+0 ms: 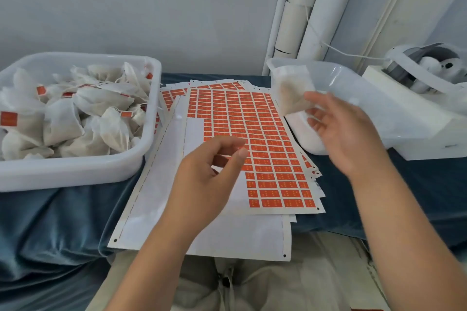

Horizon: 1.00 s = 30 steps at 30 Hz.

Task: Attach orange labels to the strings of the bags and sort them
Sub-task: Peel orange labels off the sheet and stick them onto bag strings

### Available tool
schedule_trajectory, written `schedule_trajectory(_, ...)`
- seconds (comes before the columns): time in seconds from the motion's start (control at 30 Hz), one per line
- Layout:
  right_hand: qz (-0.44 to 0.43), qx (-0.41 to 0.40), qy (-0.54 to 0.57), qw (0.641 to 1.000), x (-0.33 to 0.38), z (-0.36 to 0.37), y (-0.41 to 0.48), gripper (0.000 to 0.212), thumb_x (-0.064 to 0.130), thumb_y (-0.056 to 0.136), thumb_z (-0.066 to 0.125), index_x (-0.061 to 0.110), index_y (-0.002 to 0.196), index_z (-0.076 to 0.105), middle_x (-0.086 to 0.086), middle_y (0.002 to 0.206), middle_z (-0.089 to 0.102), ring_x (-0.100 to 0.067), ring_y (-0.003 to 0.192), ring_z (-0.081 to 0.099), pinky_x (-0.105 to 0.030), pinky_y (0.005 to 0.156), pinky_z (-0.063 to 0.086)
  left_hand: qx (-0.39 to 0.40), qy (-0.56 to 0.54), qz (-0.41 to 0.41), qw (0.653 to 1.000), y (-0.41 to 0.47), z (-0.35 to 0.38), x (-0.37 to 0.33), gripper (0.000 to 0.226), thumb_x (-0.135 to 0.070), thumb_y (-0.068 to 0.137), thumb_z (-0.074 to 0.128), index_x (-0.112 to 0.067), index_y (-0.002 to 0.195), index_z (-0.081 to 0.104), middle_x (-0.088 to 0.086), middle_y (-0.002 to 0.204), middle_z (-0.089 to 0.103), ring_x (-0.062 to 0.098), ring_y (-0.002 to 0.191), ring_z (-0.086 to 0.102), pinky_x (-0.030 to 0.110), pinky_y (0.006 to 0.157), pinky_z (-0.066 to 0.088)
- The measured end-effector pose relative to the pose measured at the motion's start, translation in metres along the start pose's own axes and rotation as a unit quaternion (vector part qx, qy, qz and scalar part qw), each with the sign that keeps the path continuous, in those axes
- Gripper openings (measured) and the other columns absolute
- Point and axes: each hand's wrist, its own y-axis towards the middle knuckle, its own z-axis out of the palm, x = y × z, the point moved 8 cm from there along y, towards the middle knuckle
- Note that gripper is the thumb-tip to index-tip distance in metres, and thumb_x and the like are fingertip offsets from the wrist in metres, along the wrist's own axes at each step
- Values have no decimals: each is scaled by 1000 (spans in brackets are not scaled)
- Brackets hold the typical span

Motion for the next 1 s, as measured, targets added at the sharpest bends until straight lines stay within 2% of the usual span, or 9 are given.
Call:
schedule_trajectory(0.1,58,99,23,993,-23,51,-32,41,62,88,76,33,116,76,1,122,76,-27,110,76,-52,94,59,-21,-18,-10,1000,-4,-5,-1,55,-66,89,53,-45,139,56,-30,123,69,-11,113,63,6,85,53)
schedule_trajectory(0.17,66,141,33,987,-38,75,-52,42,57,93,74,32,126,73,5,131,72,-22,117,72,-48,99,57,-30,-73,-4,997,-10,-10,-1,63,-66,91,54,-38,147,55,-26,131,68,-6,121,63,12,92,55)
schedule_trajectory(0.3,32,194,-54,979,-51,105,-84,57,80,92,52,40,128,73,20,140,63,-7,125,64,-43,108,49,-50,-169,-30,984,-20,-19,9,44,-57,99,63,-26,129,71,-8,118,77,12,111,72,21,83,58)
schedule_trajectory(0.37,28,223,-45,973,-52,117,-96,54,78,94,49,40,122,76,20,139,65,-9,125,63,-42,107,49,-65,-173,-55,981,-22,-23,18,35,-53,101,62,-26,117,78,-3,109,79,18,104,74,30,80,61)
schedule_trajectory(0.5,11,147,-79,986,-45,118,-100,51,83,85,53,41,101,77,30,120,70,7,113,64,-27,91,50,-59,-169,-35,983,-21,-26,18,24,-37,106,56,-39,103,80,-12,102,79,5,99,71,11,75,53)
schedule_trajectory(0.57,-7,113,-116,987,-36,115,-97,46,87,82,53,54,111,68,37,117,66,15,111,61,-19,84,50,-31,-133,-13,991,-19,-25,13,26,-36,108,55,-43,101,79,-17,98,77,1,96,69,7,74,50)
schedule_trajectory(0.7,-37,177,-74,981,-21,121,-100,34,69,91,63,54,121,67,27,119,72,2,111,69,-12,84,56,60,-62,7,996,-18,-11,15,27,-37,109,51,-44,102,77,-15,102,76,8,99,69,8,78,49)
schedule_trajectory(0.9,-107,134,-167,971,-7,109,-103,21,45,102,59,35,94,76,17,86,75,-9,85,72,-17,73,56,73,-47,-15,996,-18,-4,22,34,-26,111,49,-44,94,73,-20,89,71,-1,85,66,6,73,46)
schedule_trajectory(1.0,-116,152,-229,954,-4,109,-104,26,42,103,59,36,81,70,12,71,68,-6,66,66,-14,60,50,77,-57,-10,995,-18,1,21,22,-42,106,56,-46,91,71,-17,84,69,2,74,65,11,64,50)
